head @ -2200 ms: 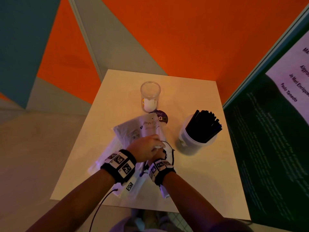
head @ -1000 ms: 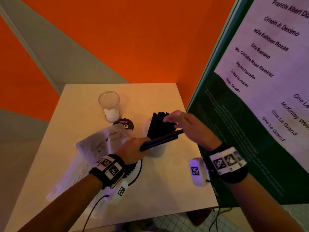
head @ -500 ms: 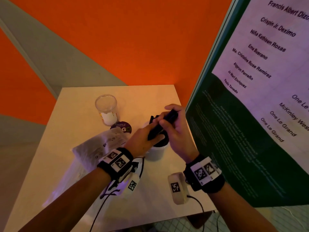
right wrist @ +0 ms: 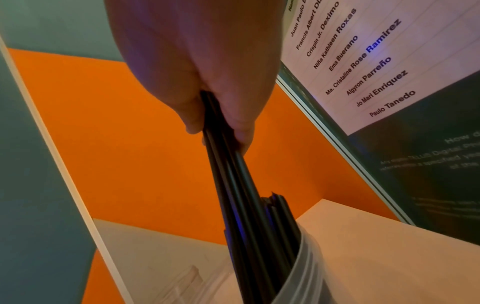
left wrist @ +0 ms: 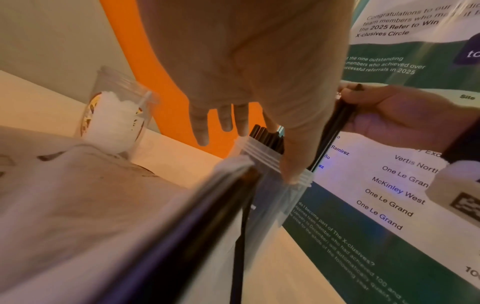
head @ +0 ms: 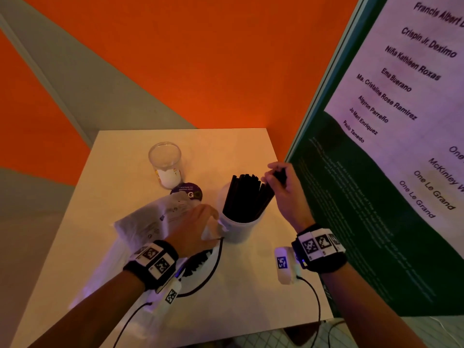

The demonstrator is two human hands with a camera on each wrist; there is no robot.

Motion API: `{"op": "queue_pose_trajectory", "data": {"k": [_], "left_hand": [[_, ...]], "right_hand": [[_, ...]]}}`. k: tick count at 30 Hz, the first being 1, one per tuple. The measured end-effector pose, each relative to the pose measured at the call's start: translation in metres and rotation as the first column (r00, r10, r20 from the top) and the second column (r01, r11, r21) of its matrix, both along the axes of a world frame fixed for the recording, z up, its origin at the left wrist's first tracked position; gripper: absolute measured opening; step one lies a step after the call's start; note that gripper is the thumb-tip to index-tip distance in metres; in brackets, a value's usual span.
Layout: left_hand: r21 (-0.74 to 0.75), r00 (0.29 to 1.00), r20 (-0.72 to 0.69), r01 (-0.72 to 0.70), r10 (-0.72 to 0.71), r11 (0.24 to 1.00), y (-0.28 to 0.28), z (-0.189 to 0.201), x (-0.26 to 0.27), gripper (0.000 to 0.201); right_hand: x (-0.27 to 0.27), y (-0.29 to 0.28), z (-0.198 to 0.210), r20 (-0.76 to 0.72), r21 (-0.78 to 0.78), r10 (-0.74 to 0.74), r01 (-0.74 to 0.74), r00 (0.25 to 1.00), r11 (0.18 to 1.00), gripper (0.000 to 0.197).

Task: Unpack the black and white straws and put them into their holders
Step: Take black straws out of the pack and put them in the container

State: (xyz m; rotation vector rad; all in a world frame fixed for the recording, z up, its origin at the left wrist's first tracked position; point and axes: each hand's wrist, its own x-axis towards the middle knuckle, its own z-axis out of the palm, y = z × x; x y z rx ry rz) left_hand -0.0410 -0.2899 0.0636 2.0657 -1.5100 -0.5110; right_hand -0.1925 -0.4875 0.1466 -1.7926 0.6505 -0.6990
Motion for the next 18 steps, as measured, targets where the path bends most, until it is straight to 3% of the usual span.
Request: {"op": "queue_pose_trajectory", "data": {"k": [3, 5, 7, 9, 11, 13, 15, 18], "left_hand": [[0.096, 0.992, 0.111, 0.056, -0.067, 0.994, 0.01, -0.003, 0.002, 0.04], [0.113, 0.989, 0.052, 0.136, -0.142, 0.984, 0.019, -0.004, 0.004, 0.028], [0.173, 0.978, 0.081, 0.178, -0.194, 0.969, 0.028, -0.005, 0.008, 0.019], [0.298, 0.972, 0.103, 0.171, -0.209, 0.939, 0.037, -0.005, 0.012, 0.023], [0.44, 0.973, 0.081, 0.159, -0.216, 0.884, 0.045, -0.005, 0.014, 0.032], [0.506, 0.984, 0.035, 0.134, -0.175, 0.852, 0.051, -0.004, 0.018, 0.033], [0.502, 0.996, -0.002, 0.081, -0.092, 0.861, 0.055, -0.003, 0.024, 0.029], [0.421, 0.998, -0.05, 0.052, -0.034, 0.906, 0.057, 0.003, 0.033, 0.031]], "right_hand": [[-0.001, -0.008, -0.005, -0.112, -0.074, 0.014, -0.022, 0.994, 0.997, 0.038], [-0.002, -0.011, -0.007, -0.148, -0.165, -0.002, -0.022, 0.989, 0.986, 0.048], [-0.003, -0.008, -0.005, -0.103, -0.255, -0.043, 0.015, 0.994, 0.967, 0.045], [-0.001, 0.005, -0.001, 0.005, -0.39, -0.06, 0.057, 0.998, 0.919, 0.03], [0.002, 0.026, 0.004, 0.082, -0.476, 0.021, 0.02, 0.996, 0.879, 0.017], [0.006, 0.055, 0.006, 0.017, -0.433, 0.234, -0.204, 0.972, 0.878, 0.018], [0.016, 0.086, -0.001, -0.237, -0.287, 0.466, -0.52, 0.852, 0.805, 0.022], [0.04, 0.123, -0.037, -0.662, -0.03, 0.6, -0.816, 0.449, 0.578, 0.024]]}}
